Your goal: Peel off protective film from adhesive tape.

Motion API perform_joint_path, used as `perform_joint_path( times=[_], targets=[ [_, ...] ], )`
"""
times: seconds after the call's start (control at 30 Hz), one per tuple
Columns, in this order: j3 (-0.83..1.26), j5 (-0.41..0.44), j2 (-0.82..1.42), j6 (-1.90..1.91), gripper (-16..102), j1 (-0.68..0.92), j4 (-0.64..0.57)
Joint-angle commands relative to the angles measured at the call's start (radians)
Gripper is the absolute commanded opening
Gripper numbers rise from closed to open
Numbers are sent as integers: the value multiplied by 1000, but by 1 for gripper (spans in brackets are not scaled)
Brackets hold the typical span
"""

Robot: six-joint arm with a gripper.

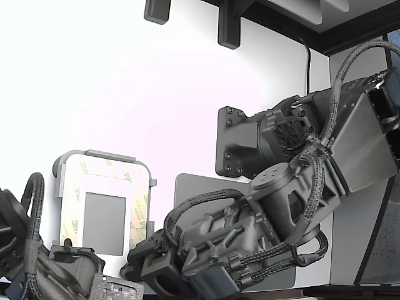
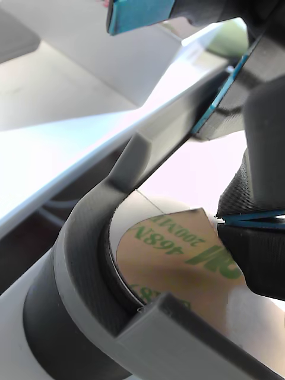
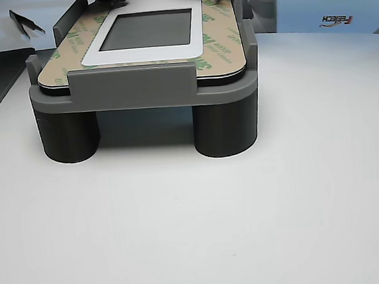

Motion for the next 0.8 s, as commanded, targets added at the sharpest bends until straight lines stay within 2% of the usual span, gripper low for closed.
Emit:
perform_joint_path(
  times=[0.0,0.77],
  targets=[
    [-23,0,31,-3,-10,-6,2],
    [18,-5,40,-28,-10,-20,-25]
  ],
)
